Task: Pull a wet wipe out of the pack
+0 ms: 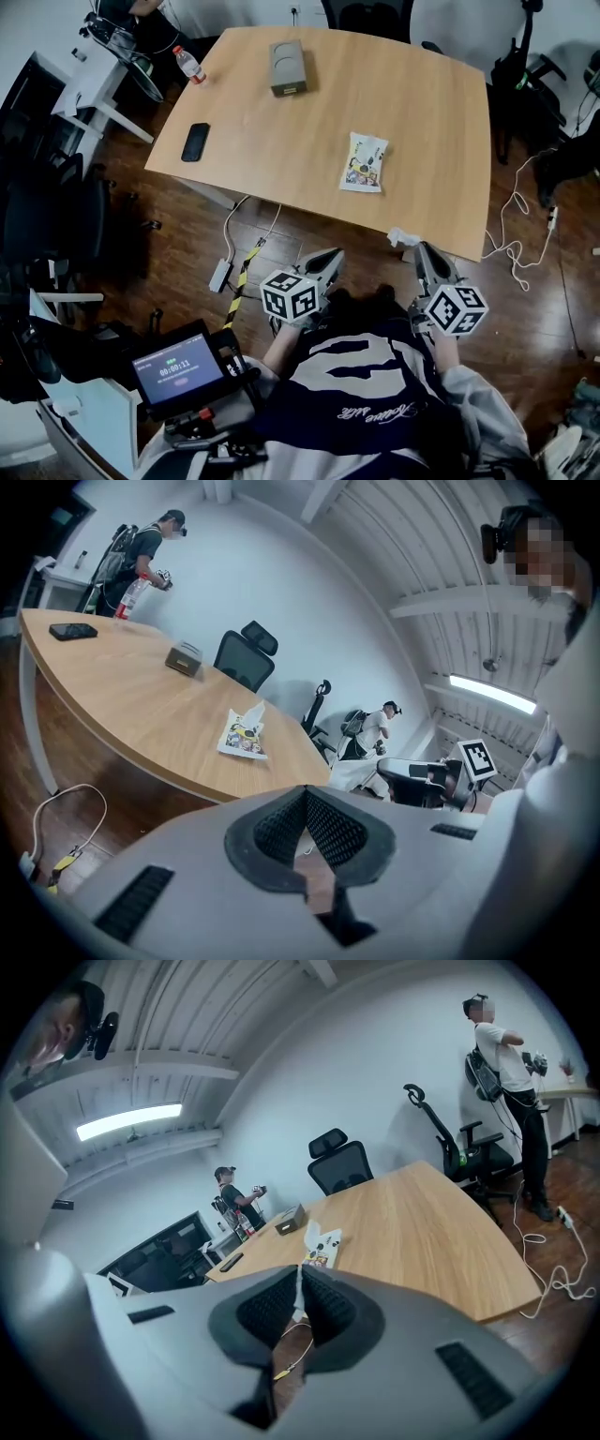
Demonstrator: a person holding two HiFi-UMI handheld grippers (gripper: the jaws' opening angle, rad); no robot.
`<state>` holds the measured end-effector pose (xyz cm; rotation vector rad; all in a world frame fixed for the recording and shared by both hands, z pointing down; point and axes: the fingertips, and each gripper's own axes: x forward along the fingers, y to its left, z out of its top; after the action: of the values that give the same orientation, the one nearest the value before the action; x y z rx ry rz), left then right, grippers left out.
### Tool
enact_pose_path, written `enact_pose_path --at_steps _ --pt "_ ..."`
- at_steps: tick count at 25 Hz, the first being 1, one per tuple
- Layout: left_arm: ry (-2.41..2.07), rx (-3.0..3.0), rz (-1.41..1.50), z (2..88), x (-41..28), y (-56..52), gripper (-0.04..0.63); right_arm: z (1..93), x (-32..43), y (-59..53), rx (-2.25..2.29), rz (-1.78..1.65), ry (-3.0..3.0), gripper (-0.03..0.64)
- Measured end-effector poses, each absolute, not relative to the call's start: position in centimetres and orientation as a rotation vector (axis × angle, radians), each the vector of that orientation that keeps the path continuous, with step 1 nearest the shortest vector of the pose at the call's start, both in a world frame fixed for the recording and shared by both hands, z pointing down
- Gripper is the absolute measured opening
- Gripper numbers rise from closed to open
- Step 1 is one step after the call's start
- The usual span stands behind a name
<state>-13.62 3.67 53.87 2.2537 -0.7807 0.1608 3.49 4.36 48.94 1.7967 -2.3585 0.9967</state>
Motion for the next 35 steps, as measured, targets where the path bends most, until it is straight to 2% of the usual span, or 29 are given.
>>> enact_pose_path --at_steps 15,26,35 --pt "-0.839 2.239 0.048 51.9 -12.6 3.5 0.003 47.4 3.7 6.3 1.701 0.878 -2.386 0.009" --pt "-0.887 2.284 0.065 50.3 -9.3 7.9 0.003 47.3 5.8 9.3 1.604 0.851 -2.478 0.009" --pt "-0.906 2.276 0.083 49.9 -9.0 7.6 0.003 47.3 5.7 8.4 1.552 0.858 -2.495 0.008"
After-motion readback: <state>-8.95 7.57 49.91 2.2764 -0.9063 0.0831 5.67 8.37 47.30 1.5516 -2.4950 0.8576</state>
